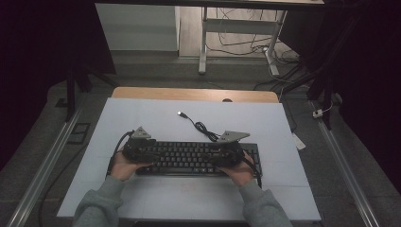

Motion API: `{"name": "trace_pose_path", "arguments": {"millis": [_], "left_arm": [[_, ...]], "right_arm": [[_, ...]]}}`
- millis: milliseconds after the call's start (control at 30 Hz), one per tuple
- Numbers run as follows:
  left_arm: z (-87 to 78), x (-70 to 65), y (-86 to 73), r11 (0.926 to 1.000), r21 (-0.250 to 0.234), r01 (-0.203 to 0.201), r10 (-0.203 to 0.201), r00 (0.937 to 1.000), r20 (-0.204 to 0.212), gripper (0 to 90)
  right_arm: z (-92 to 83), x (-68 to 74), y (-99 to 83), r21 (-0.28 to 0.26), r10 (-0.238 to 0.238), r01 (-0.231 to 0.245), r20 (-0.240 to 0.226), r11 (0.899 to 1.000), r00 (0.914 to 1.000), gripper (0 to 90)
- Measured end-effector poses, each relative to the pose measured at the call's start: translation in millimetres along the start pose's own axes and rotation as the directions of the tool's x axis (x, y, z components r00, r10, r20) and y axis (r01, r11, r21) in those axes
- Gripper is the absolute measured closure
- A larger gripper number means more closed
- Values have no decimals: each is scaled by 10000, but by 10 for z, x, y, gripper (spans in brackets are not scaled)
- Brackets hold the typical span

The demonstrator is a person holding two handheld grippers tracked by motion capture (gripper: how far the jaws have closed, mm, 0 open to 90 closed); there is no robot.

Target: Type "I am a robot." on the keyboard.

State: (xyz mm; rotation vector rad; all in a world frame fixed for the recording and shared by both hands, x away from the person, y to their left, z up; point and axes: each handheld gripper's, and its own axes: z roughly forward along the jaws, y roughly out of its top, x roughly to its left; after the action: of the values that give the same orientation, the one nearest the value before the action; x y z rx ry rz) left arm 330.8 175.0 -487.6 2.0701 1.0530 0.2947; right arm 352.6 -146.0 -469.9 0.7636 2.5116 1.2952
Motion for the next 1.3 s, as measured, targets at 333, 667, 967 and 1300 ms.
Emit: {"name": "trace_pose_path", "arguments": {"millis": [333, 667, 967, 1300], "left_arm": [[26, 6, -2, 10000, 88, -21, 22, 10000, -54, 336], [22, 13, -5, 9999, 97, -30, 31, 9999, -124, 334], [35, 5, -6, 9998, 135, -114, 116, 9998, -136, 334], [32, 8, -7, 9998, 124, -155, 157, 9997, -169, 334]], "right_arm": [[294, -4, 108, 439, -301, 319, -398, 9985, 9988, 879], [583, -22, 107, 1171, -221, 276, -480, 9927, 9986, 899], [690, 3, 58, 1569, -360, 418, -395, 9867, 9986, 899], [737, -4, 23, 1639, -453, 485, -230, 9853, 9987, 900]]}}
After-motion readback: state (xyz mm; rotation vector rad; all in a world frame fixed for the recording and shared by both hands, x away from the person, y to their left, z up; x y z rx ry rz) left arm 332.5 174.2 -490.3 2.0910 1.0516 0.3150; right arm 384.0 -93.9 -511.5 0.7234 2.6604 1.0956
